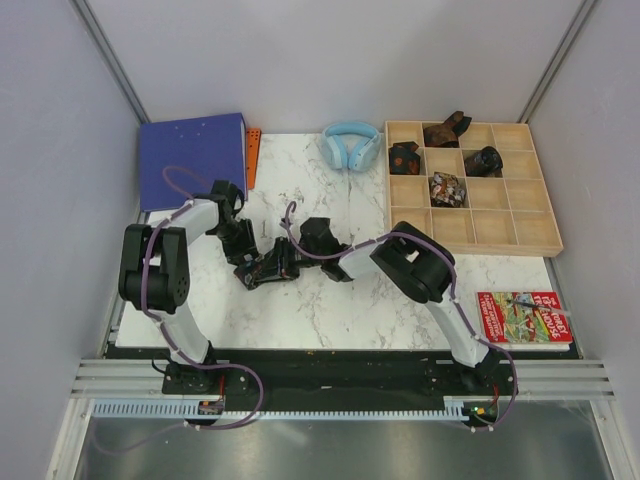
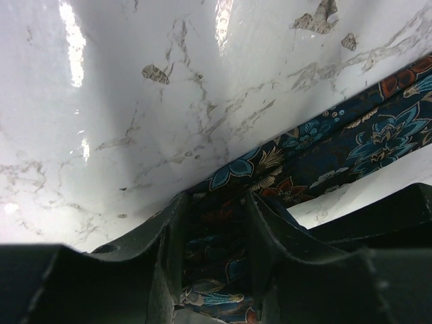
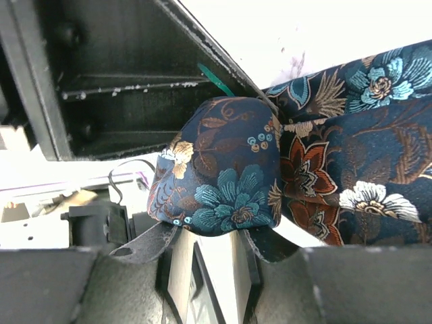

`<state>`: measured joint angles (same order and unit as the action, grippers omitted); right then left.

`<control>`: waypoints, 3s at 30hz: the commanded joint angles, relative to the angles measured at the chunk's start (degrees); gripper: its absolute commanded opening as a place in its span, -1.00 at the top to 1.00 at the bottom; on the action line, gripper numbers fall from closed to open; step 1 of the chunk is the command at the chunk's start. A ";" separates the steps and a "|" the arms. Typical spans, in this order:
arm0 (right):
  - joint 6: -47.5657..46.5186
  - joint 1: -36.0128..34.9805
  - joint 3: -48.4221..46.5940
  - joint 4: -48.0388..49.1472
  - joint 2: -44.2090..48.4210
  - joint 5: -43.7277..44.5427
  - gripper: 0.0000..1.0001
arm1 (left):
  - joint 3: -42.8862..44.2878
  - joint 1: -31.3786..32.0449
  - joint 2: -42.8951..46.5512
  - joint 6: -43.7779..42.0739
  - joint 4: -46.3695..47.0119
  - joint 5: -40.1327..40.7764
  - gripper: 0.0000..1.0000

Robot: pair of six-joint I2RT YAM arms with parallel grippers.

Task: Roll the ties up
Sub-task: Roll the tie at the center of the board.

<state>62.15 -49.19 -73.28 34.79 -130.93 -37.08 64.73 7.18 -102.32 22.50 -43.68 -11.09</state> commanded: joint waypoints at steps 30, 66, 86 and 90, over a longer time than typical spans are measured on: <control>-13.37 -0.21 11.49 -12.17 21.59 4.65 0.16 | 5.94 -8.76 8.45 0.87 -6.68 3.26 -0.68; -19.09 2.34 -9.00 -27.06 2.79 7.20 0.48 | -25.35 -7.88 45.37 16.34 8.51 -1.47 -0.65; -15.31 2.34 -4.95 -17.12 1.21 1.66 0.50 | -35.81 0.46 40.62 24.60 26.89 3.71 -0.48; -15.22 2.34 -4.86 -16.94 0.77 1.57 0.50 | -37.48 0.99 39.40 25.84 28.82 4.41 -0.48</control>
<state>47.27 -46.54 -79.29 18.52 -128.31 -34.59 28.69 7.53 -61.87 45.17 -19.40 -9.10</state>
